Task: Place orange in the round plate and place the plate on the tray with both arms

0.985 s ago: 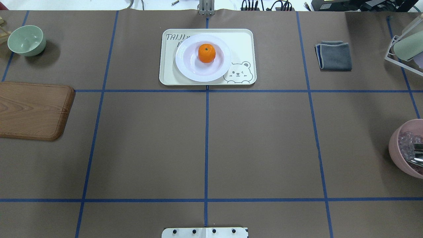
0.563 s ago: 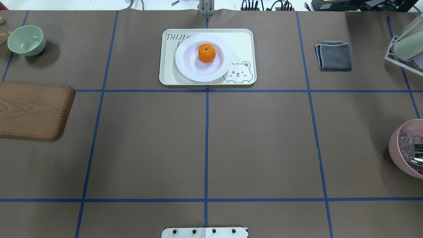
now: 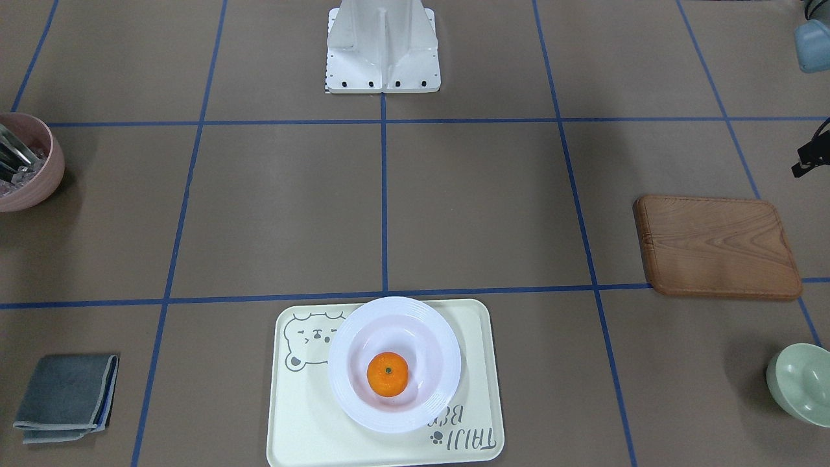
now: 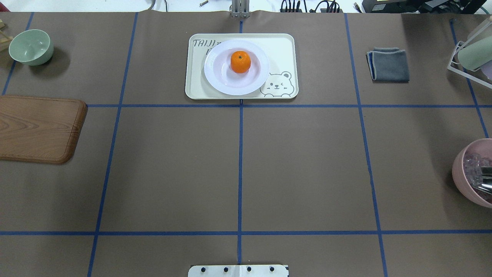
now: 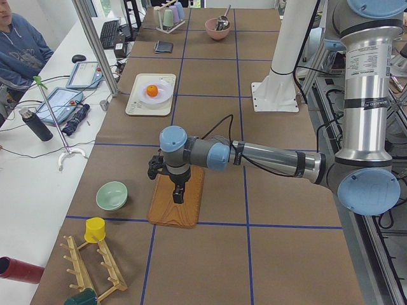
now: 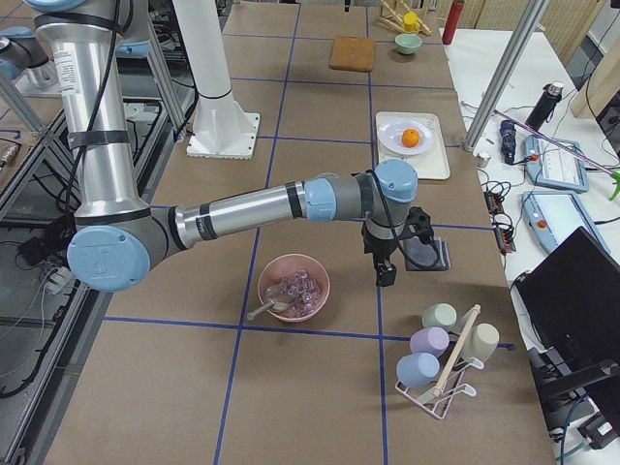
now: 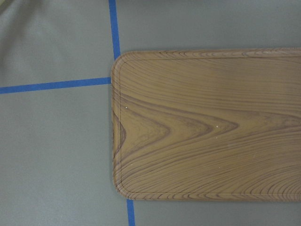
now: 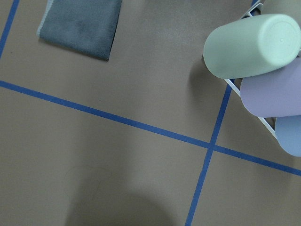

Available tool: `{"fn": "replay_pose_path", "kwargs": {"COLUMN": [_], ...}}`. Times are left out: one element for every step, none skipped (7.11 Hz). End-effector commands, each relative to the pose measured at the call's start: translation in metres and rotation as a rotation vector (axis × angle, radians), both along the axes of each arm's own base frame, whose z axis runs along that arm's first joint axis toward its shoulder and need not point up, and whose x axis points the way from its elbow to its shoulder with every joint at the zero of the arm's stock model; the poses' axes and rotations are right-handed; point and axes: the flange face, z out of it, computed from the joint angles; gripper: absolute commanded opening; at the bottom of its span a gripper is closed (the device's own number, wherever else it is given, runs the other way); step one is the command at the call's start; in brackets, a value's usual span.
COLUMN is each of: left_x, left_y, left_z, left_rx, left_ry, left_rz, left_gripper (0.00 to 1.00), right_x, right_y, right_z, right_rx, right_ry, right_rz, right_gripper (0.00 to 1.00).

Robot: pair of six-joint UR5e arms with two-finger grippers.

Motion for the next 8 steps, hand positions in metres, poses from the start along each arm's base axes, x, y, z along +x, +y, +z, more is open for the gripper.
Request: {"fn": "replay_pose_path", "kwargs": {"left_x": [-0.032, -0.05, -0.057, -0.076, -0.082, -0.081, -0.081, -0.081], "left_y": [-0.006, -0.003, 0.003, 0.009, 0.01, 0.009, 0.005, 0.009], "left_z": [-0.004, -0.002, -0.002, 0.006, 0.007, 0.004, 0.002, 0.005], "left_rx": [0.0, 0.061, 0.068, 0.097, 0.094, 0.101, 0.11, 0.104], "left_ry": [-0.002, -0.01, -0.02, -0.024, -0.017, -0.019, -0.022, -0.014], "left_rz": [-0.054, 0.021, 0.042, 0.055, 0.047, 0.048, 0.047, 0.047], "left_gripper": [0.98, 0.98, 0.98, 0.98, 0.98, 0.98, 0.98, 0.98], "right_x": [-0.008, -0.009, -0.012, -0.011, -0.007, -0.007, -0.004, 0.002], "right_y": [-0.001, 0.001, 0.001, 0.002, 0.001, 0.002, 0.005, 0.011], "right_z": [0.003, -0.004, -0.009, -0.009, -0.007, -0.004, -0.001, 0.007], "right_rx": [0.0, -0.024, -0.024, -0.024, -0.011, -0.015, -0.017, -0.018], "right_ry": [0.015, 0.015, 0.013, 0.012, 0.011, 0.013, 0.013, 0.018], "right_rz": [-0.02, -0.023, -0.031, -0.031, -0.043, -0.044, -0.042, -0.049], "right_gripper": [1.0, 1.0, 1.0, 1.0, 1.0, 1.0, 1.0, 1.0]}}
